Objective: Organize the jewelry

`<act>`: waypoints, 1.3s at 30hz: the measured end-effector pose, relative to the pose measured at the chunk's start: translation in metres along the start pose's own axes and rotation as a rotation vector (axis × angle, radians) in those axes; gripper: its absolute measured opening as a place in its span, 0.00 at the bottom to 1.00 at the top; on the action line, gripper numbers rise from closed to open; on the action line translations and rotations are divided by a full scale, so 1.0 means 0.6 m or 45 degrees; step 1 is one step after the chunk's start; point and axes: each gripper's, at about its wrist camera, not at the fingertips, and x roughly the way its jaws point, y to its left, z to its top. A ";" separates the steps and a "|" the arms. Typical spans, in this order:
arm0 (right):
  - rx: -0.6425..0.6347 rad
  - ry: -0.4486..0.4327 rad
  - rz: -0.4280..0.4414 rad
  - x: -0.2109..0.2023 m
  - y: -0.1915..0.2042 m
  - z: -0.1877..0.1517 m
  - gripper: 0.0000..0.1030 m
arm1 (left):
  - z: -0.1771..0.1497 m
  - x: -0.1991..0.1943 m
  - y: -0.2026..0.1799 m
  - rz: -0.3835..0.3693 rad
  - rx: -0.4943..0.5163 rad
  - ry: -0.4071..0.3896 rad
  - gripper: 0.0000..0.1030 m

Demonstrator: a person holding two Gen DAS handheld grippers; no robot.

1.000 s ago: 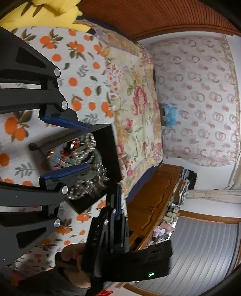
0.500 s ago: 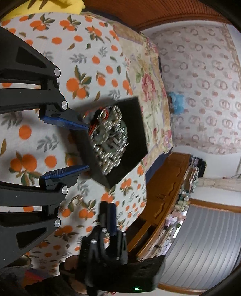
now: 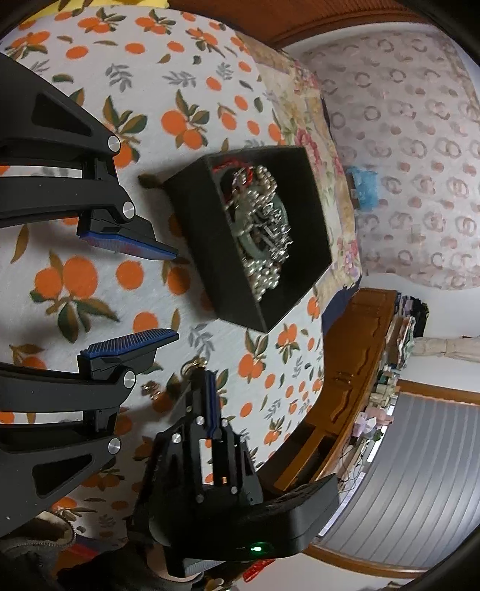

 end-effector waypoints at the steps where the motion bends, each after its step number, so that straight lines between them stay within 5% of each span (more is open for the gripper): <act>1: 0.001 0.000 -0.010 0.000 0.002 0.002 0.04 | -0.002 0.000 -0.002 -0.003 -0.001 0.005 0.36; 14: 0.113 -0.115 -0.036 -0.061 -0.025 -0.055 0.04 | -0.033 -0.013 -0.009 0.074 -0.016 0.022 0.36; 30: 0.157 -0.175 -0.044 -0.100 -0.051 -0.085 0.04 | -0.011 0.060 -0.125 -0.042 0.191 0.111 0.35; 34: 0.157 -0.176 -0.041 -0.101 -0.053 -0.086 0.04 | -0.014 0.069 -0.133 -0.039 0.209 0.121 0.11; 39: 0.153 -0.177 -0.042 -0.101 -0.055 -0.086 0.04 | -0.006 0.054 -0.115 -0.034 0.175 0.090 0.10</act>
